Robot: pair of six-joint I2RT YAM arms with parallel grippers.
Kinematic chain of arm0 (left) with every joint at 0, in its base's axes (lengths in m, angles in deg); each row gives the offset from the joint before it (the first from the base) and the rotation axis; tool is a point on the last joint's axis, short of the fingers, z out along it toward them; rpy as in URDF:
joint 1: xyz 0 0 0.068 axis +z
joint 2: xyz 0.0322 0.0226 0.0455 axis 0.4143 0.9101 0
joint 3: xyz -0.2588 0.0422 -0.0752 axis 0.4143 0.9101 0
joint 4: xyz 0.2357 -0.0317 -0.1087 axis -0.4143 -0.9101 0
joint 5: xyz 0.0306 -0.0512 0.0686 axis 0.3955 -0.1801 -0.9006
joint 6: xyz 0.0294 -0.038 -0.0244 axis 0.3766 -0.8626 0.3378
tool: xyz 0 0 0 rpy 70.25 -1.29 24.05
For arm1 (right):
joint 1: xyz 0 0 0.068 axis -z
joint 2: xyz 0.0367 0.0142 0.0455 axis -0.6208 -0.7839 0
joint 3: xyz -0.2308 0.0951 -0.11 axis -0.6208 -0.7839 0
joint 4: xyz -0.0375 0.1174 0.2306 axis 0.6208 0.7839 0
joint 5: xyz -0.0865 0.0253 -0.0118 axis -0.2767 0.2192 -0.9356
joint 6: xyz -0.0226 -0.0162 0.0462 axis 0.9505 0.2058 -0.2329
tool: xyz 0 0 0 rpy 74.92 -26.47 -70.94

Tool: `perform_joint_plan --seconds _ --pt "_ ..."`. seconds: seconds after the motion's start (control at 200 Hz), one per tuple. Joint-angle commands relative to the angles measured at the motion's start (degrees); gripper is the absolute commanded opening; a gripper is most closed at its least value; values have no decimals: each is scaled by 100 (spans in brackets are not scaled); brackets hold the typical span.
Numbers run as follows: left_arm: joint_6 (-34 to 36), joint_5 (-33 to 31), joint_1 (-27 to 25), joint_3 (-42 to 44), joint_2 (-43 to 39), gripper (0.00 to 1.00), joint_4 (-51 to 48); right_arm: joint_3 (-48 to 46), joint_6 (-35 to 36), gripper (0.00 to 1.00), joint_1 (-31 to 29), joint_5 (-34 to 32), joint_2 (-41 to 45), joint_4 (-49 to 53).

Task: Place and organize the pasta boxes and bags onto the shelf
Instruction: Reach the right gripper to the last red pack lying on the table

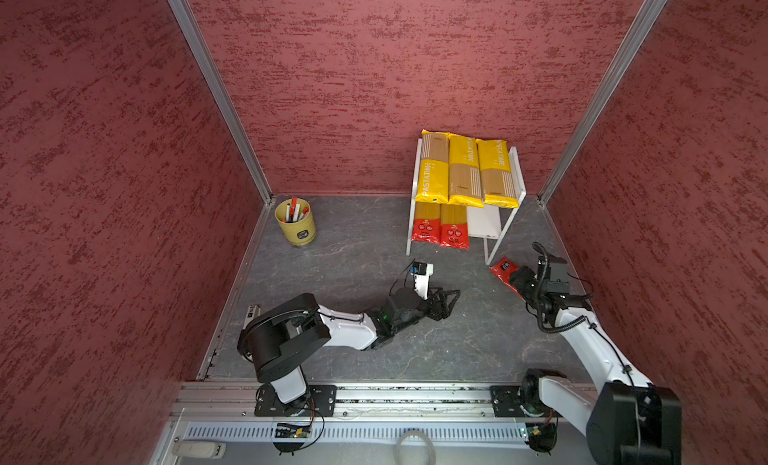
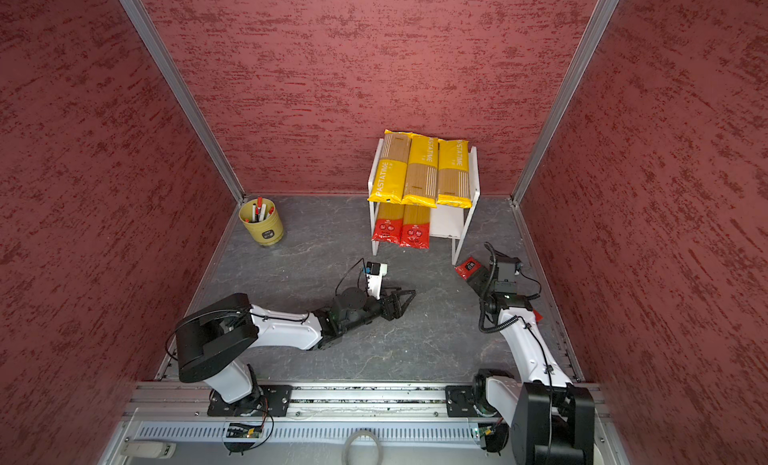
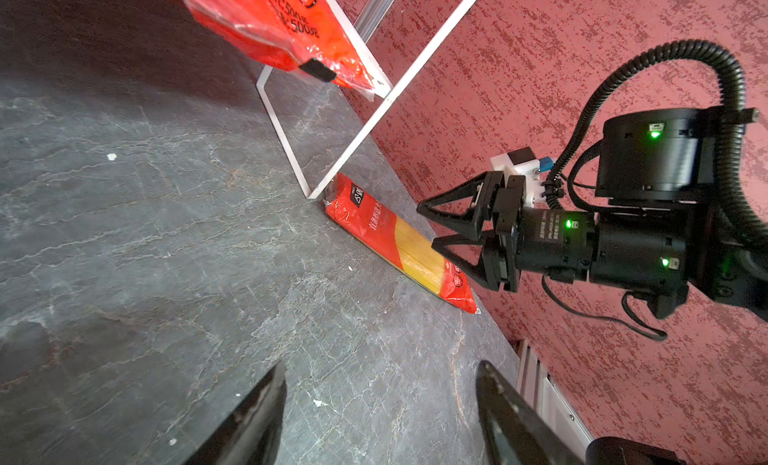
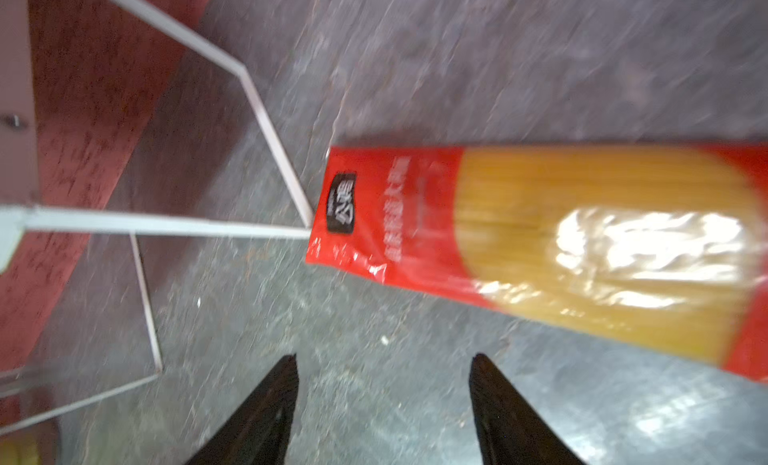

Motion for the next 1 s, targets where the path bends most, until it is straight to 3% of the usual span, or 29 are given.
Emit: perform_joint_plan --seconds 0.0,0.25,0.521,0.767,0.892,0.997 --pt "69 -5 -13 -17 -27 72 103 100 -72 68 350 -732 -332 -306" --pt "25 -159 -7 150 -95 72 110 -459 -149 65 491 -122 -756 -791" --pt "-1 -58 5 8 112 72 217 -1495 -439 62 468 619 -51 -913" --pt "-89 26 6 -156 250 72 226 -1838 -624 60 363 1011 423 -711" --pt "-121 15 9 -173 318 72 262 -1757 -840 59 -134 985 472 -680" --pt "-124 95 21 -238 347 72 242 -1464 -742 60 -152 852 593 -363"
